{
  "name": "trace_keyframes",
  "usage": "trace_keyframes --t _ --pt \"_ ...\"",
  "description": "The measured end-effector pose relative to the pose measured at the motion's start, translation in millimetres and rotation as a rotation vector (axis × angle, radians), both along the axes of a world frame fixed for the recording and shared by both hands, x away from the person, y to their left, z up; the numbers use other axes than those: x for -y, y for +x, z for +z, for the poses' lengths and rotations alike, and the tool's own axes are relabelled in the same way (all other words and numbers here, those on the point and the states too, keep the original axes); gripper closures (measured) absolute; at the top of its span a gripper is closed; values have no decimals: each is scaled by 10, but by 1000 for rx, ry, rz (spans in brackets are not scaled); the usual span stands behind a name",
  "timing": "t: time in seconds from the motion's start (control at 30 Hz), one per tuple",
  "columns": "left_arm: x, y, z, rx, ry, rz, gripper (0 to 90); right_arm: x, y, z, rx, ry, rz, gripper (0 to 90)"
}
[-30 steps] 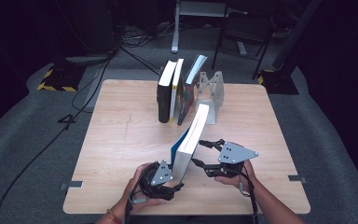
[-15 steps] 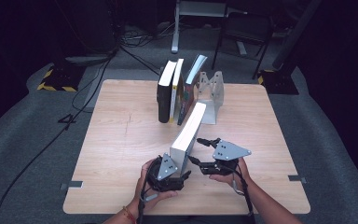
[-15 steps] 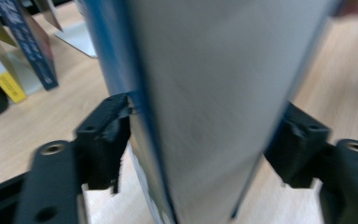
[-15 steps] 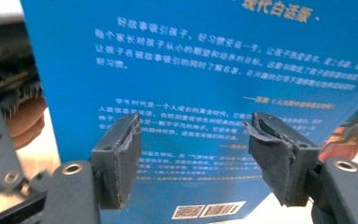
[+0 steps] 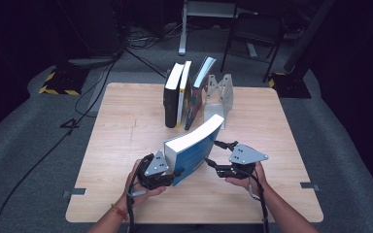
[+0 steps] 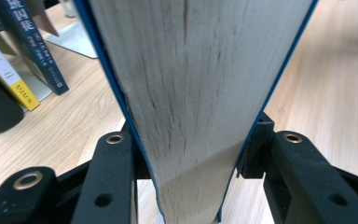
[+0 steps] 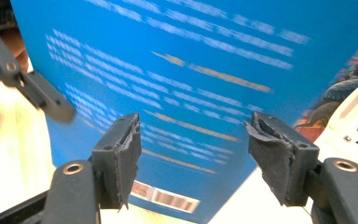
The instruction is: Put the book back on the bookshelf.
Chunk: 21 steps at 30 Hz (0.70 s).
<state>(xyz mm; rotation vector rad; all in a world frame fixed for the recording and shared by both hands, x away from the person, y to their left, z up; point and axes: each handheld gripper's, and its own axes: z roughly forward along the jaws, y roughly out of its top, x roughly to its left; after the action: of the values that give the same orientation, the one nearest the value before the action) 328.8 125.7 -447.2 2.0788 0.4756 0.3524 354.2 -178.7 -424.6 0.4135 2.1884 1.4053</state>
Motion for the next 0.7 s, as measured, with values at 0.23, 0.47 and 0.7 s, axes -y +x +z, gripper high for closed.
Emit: trace_keyframes --t 0.23,0.47,0.7 --pt "-201 47 33 -35 24 -92 589 39 125 -93 -56 -16 32 321" --pt "-279 22 15 -50 13 -102 576 -144 275 -221 -173 -18 157 264" --pt "-343 21 7 -53 16 -54 515 -139 321 -238 -210 0 183 316"
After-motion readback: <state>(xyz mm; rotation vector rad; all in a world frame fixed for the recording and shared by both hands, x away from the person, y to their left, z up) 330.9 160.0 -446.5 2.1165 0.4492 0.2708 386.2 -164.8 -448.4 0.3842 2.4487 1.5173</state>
